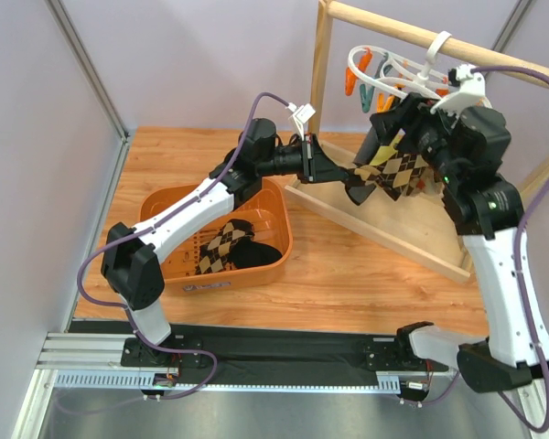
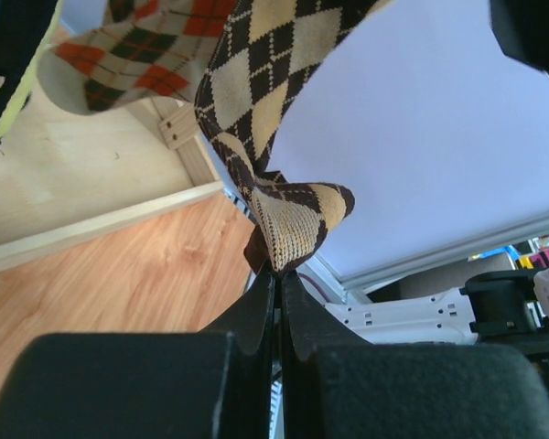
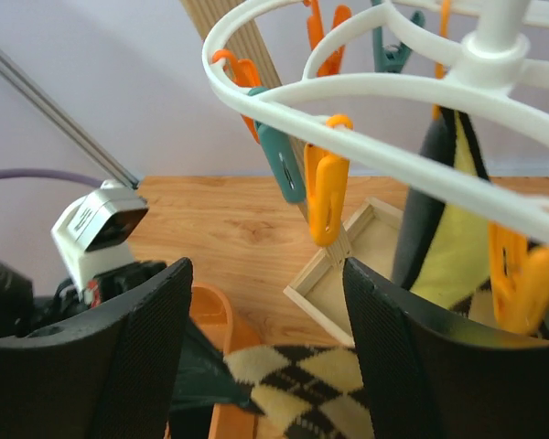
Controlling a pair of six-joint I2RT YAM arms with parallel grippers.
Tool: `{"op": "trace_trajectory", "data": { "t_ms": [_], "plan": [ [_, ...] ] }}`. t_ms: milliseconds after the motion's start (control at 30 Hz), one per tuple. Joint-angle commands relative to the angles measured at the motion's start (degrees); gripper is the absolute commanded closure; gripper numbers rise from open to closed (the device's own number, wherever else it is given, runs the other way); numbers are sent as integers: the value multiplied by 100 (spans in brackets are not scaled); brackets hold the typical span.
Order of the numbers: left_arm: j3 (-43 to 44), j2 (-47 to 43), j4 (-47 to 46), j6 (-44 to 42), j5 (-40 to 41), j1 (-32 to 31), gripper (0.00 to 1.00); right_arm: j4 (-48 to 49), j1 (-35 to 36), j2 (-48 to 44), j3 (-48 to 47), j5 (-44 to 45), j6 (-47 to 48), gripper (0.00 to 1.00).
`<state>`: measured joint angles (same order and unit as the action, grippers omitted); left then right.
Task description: Remove the socks clipped to the hanger
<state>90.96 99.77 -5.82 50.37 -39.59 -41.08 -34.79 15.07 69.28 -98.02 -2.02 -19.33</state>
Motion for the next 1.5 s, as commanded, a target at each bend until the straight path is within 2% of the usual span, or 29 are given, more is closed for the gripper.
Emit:
{"op": "trace_trajectory", "data": {
  "t_ms": [0,200,400,467,500,567,667,800,1000,1233,1467],
  "plan": [
    [247,8,-200,78,-154,39,100,-520,5,-615,90,-88,263,31],
    [212,-62,-200,114,-259,56,100,-986,-196,-907,230,448,746,30],
    [19,-212,-191,114,-391,74,100,-1039,-1434,-802,195,-771,905,28],
    [-34,-264,-191,122,-400,109,100,-882,-1883,-784,274,-1263,739,28],
    [-78,-299,-191,122,-443,135,100,-776,-2285,-793,431,-1788,642,28],
    [-131,-370,-200,140,-488,188,100,-442,-2717,-837,599,-2160,467,29],
    [-227,-466,-226,166,-558,249,100,-91,-3070,-828,827,-2775,352,31],
    [-280,-528,-217,175,-620,293,100,401,-3273,-767,1056,-3014,281,33],
    [-359,-564,-252,219,-681,302,100,999,-3309,-670,1188,-2866,386,39],
    [-377,-599,-340,315,-751,338,100,1193,-3326,-477,1180,-2584,360,41],
    [-395,-651,-305,307,-787,355,100,1395,-3344,-265,1188,-2637,403,50]
  ]
}}
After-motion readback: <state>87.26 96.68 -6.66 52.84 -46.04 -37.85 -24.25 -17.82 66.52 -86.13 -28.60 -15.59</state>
